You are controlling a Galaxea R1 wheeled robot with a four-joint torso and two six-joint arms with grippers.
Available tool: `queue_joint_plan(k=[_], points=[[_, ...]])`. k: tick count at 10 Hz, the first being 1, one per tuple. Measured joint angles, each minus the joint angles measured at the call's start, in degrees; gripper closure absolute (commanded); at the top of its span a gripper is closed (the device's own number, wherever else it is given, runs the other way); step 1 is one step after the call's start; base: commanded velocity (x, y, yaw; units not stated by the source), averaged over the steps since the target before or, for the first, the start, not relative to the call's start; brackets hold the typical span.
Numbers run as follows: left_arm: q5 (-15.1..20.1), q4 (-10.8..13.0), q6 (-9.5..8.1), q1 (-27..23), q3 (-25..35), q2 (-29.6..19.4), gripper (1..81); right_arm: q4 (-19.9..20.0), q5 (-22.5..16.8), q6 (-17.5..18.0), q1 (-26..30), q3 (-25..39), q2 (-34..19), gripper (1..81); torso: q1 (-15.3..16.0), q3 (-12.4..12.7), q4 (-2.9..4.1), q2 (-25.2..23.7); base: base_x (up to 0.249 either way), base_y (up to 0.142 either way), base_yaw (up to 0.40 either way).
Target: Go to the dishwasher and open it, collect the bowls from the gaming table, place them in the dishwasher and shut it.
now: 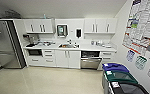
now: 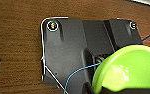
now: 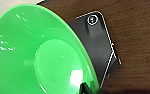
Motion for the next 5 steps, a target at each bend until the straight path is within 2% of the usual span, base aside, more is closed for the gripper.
queue_joint_plan(k=[5], points=[[0.1,0.0,0.00,-0.1,0.0,0.0,81.1,0.0,0.0,0.0,0.0,-0.1,0.2,81.1,0.0,0.0,0.00,0.0,0.191,0.000,0.000]])
